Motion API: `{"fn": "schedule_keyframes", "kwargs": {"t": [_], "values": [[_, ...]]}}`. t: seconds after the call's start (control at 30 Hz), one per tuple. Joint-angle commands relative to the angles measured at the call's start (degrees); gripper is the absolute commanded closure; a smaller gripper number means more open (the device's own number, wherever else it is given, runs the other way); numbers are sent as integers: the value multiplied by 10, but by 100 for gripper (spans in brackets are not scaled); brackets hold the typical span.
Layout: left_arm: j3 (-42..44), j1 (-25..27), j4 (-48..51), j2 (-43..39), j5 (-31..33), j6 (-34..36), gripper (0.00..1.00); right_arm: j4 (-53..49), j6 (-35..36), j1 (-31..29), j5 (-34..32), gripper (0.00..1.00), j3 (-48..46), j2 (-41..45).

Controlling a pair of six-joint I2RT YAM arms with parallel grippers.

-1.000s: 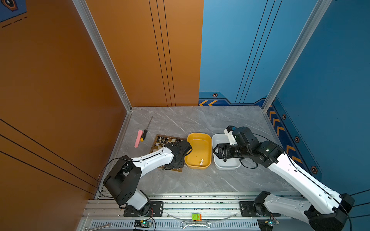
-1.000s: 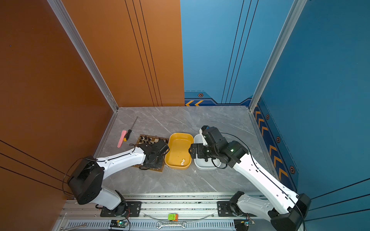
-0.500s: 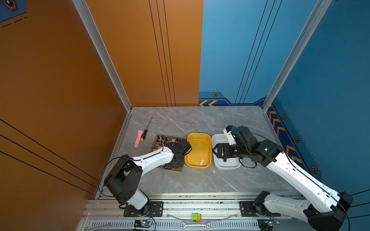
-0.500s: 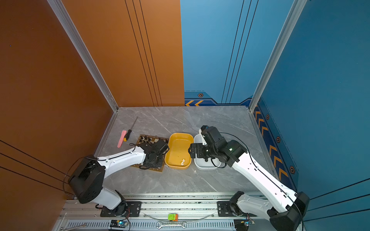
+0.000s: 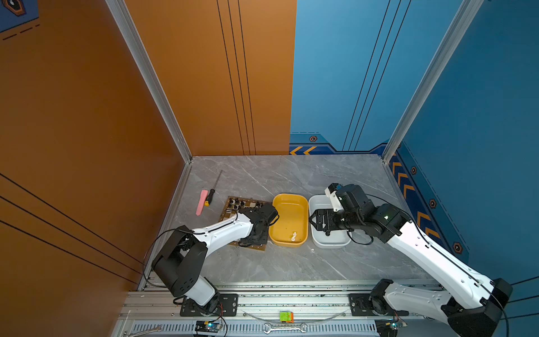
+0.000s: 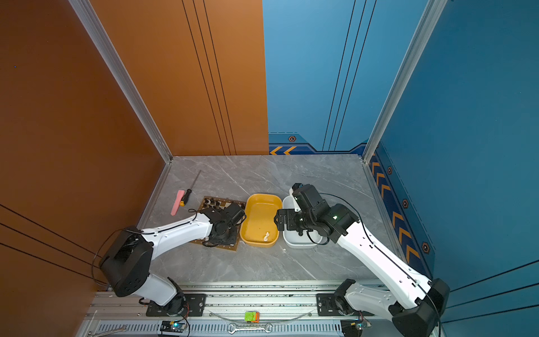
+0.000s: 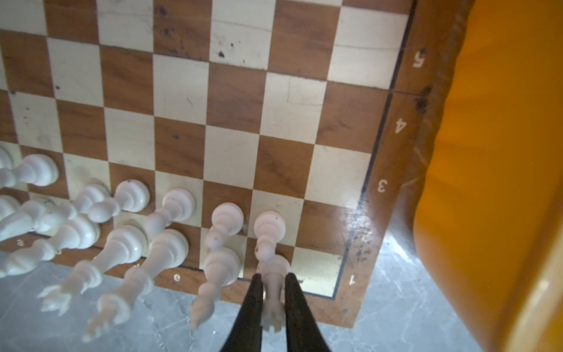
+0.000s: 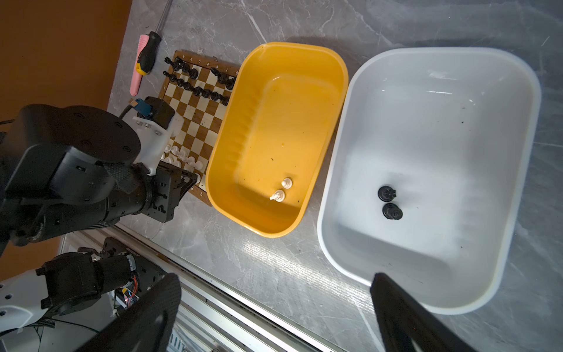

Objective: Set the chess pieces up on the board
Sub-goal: 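Lower the piece onto the corner square of the first rank and open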

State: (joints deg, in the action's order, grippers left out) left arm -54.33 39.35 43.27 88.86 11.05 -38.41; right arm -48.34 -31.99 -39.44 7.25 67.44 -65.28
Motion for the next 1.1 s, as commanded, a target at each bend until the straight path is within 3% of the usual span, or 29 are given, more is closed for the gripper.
{"fn": "schedule_keyframes", "kwargs": {"t": [0.0, 1.07], "values": [[-19, 6, 14, -6, -14, -2, 83, 12, -8, -4, -13, 0, 4, 3], [-21, 41, 15, 3, -18, -20, 79, 13, -18, -4, -15, 0, -12, 32]]}}
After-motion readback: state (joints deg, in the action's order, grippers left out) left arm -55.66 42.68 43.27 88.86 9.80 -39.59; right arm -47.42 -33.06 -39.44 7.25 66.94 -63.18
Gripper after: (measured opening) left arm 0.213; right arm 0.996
